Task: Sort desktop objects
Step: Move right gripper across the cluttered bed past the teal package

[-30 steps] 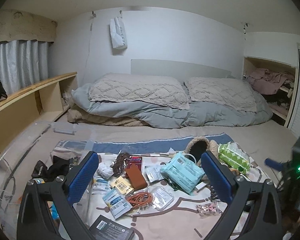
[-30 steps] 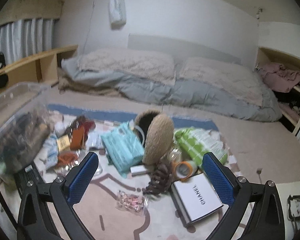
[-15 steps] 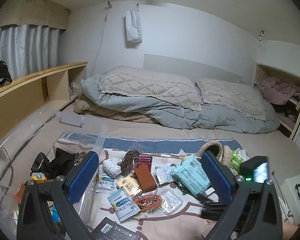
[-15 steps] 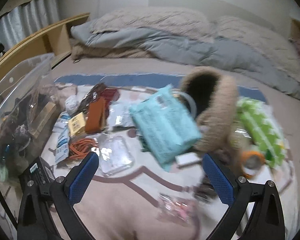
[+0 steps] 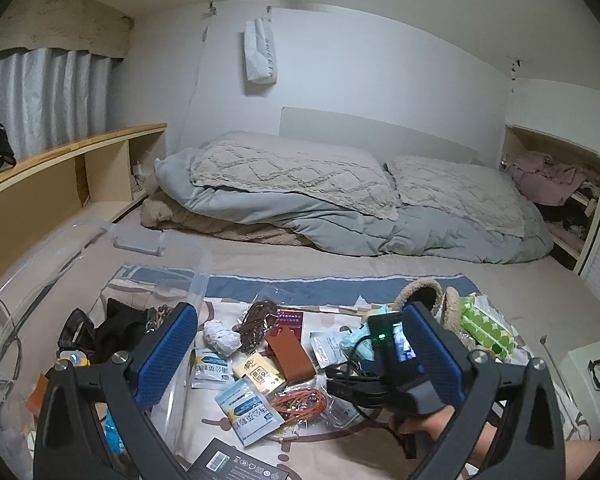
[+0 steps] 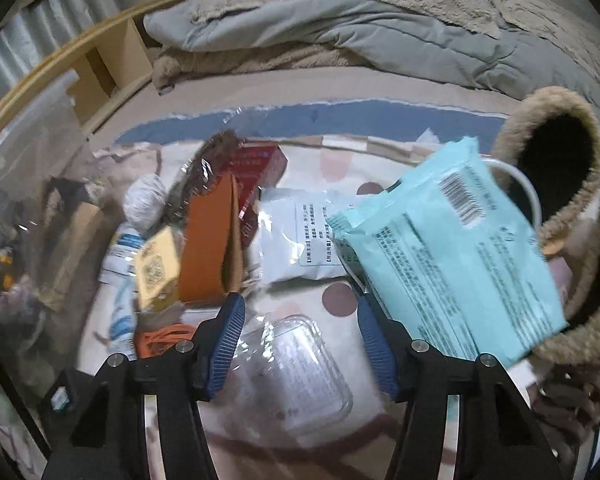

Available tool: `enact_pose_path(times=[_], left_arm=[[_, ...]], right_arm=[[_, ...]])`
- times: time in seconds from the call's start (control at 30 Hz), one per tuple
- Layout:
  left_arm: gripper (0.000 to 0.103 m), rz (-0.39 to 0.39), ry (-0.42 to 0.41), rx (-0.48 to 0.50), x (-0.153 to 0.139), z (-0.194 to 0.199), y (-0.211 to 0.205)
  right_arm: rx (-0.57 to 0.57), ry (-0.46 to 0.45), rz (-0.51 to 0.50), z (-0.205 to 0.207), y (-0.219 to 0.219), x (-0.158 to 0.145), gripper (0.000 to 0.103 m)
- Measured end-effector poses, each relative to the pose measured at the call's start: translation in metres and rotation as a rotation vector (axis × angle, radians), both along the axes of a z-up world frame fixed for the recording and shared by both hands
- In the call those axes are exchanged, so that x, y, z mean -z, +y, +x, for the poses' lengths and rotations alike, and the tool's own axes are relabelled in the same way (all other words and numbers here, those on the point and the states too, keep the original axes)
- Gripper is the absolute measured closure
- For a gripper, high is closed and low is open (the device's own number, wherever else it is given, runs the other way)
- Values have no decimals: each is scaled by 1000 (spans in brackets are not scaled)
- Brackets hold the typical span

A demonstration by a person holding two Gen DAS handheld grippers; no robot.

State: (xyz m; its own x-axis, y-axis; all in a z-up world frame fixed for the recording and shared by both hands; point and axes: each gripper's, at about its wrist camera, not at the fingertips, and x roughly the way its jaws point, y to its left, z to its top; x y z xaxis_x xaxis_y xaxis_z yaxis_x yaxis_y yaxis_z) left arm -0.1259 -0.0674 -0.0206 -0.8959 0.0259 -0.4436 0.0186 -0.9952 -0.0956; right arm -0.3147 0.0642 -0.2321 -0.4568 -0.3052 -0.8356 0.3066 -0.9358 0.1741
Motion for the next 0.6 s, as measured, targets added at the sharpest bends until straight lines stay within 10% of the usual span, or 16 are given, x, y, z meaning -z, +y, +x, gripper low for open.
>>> enact_pose_path(times=[0.6], left_arm=[[0, -29, -25, 20, 6, -2, 18]], right_arm=[[-97, -52, -4, 45, 30, 23, 44]])
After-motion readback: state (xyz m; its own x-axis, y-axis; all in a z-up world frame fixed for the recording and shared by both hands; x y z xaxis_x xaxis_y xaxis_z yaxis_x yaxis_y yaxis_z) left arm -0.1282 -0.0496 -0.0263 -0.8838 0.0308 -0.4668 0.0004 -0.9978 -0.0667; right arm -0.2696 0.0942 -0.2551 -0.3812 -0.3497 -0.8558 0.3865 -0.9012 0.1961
